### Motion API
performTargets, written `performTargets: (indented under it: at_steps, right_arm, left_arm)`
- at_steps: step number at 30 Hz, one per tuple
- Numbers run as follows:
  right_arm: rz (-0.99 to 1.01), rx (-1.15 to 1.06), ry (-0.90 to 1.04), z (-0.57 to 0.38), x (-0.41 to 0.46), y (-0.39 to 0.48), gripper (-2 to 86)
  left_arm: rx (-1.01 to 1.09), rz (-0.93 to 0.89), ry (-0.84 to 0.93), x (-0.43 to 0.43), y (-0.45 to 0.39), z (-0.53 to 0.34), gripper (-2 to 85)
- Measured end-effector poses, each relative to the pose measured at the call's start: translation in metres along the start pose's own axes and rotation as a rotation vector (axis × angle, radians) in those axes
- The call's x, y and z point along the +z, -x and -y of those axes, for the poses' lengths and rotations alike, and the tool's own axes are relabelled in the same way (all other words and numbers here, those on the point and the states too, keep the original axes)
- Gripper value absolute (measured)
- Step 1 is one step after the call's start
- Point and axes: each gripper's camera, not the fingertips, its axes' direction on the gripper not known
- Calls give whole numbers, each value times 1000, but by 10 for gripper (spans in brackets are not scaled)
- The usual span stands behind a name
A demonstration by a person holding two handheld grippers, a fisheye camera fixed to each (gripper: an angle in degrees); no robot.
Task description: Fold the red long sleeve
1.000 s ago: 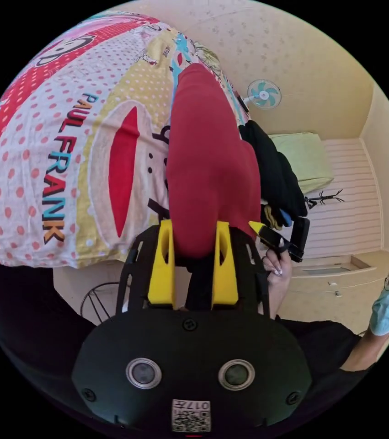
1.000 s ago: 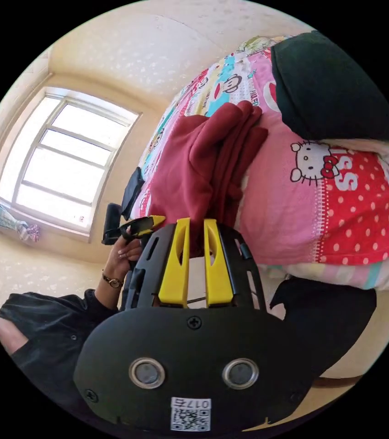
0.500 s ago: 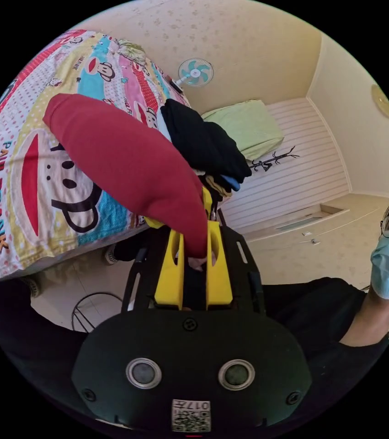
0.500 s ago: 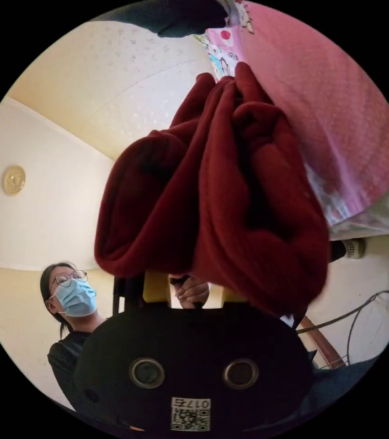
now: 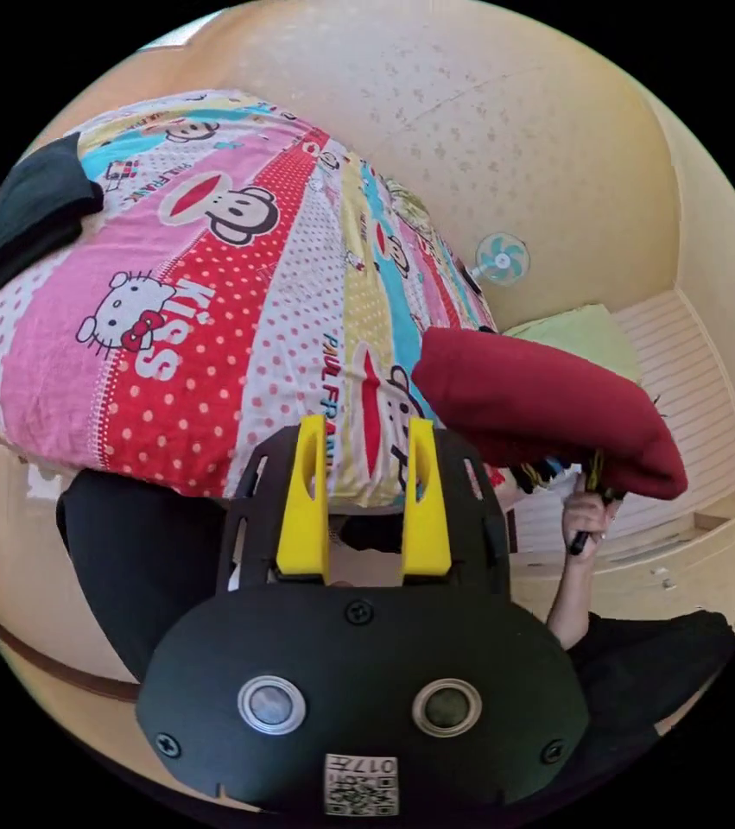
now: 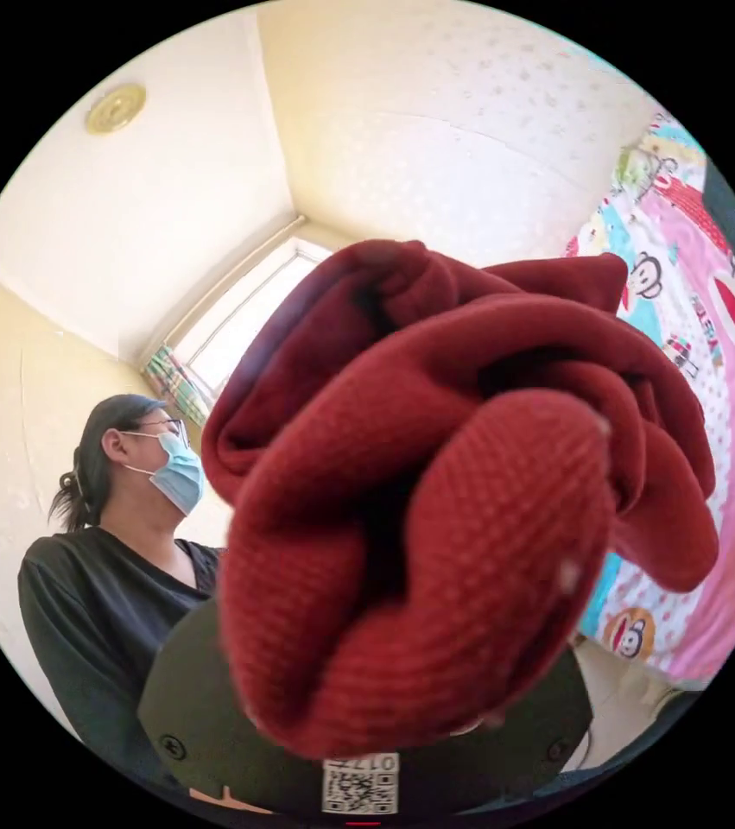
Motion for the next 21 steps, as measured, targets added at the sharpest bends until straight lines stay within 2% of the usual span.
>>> performTargets:
  at_steps: [3, 6, 8, 11, 15, 18, 20, 21]
  right_arm:
    - [12, -94, 143, 42, 79, 12, 153]
    - [104, -146, 260, 89, 181, 9, 141]
    - [212, -212, 334, 122, 275, 8, 132]
    - [357, -271, 391, 149, 396, 5, 118]
    - [403, -189, 428, 145, 526, -22, 99]
    - [339, 126, 531, 100, 624, -92, 80]
    - [207, 508, 753, 36, 677, -168, 82]
    - [173, 607, 809, 19, 682, -182, 82]
  left_arm:
    - [-44, 32, -86, 37, 18, 22, 95]
    - [-21, 110, -224, 47, 20, 9, 26]
    - [27, 112, -263, 49, 20, 10, 9]
    - [31, 30, -244, 50, 26, 26, 0]
    - [15, -29, -242, 50, 26, 42, -4]
    - [0, -70, -250, 51, 24, 50, -5]
    - [-4, -71, -254, 51, 22, 54, -7]
    - [-7, -83, -258, 50, 22, 55, -8]
